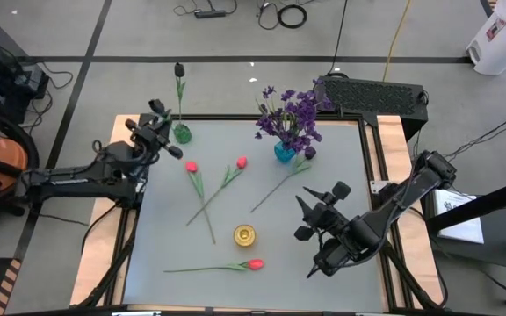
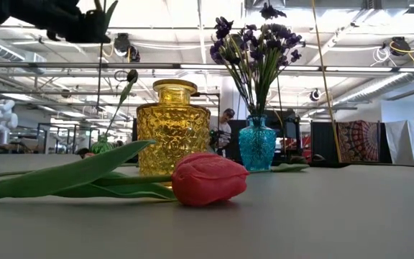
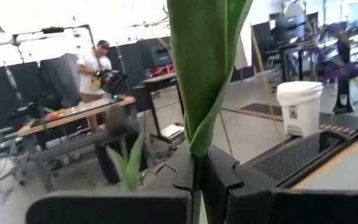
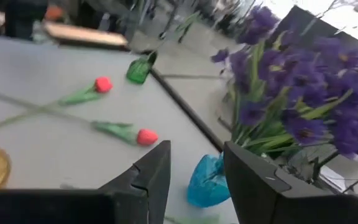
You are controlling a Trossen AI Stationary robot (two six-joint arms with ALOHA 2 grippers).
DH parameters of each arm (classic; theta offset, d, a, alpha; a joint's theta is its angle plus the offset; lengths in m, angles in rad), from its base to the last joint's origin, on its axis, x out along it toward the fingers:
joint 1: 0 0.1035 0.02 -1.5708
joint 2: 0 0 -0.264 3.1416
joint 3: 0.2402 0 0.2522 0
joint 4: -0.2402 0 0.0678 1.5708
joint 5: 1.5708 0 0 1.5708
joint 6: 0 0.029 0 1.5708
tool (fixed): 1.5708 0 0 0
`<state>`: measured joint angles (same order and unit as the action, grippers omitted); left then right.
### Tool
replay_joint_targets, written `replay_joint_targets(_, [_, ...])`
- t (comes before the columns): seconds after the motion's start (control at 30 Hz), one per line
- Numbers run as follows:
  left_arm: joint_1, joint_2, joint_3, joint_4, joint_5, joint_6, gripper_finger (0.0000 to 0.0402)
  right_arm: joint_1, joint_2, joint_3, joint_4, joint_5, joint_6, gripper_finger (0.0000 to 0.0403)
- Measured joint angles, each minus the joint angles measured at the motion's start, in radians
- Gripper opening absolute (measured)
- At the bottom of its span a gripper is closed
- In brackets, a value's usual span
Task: Sort flowers into vase by color
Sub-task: Put the bottom black flower into the green vase
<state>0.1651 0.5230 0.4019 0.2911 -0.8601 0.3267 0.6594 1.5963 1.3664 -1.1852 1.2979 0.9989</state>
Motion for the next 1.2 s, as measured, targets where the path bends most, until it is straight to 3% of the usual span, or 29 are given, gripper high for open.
replay_joint_targets(0.13, [0.091, -0.030, 0.000, -0.067, 0.091, -0.031, 0.0012, 0.004, 0.000, -0.054, 0.000, 0.064, 0.092, 0.0139])
replay_joint_targets(0.4, [0.284, -0.026, 0.000, -0.080, 0.304, -0.085, 0.0012, -0.031, 0.000, -0.142, 0.141, 0.070, 0.159, 0.0139])
replay_joint_targets(0.83, [0.620, 0.044, 0.000, -0.080, 0.639, -0.177, 0.0012, -0.041, 0.000, -0.214, 0.596, 0.058, -0.227, 0.0139])
replay_joint_targets(1.0, [0.711, 0.108, -0.001, -0.050, 0.742, -0.216, 0.0012, -0.050, 0.000, -0.215, 0.658, 0.038, -0.318, 0.0139])
replay_joint_targets(1.2, [0.759, 0.165, -0.001, 0.023, 0.797, -0.217, 0.0012, -0.064, 0.001, -0.215, 0.659, 0.001, -0.327, 0.0139])
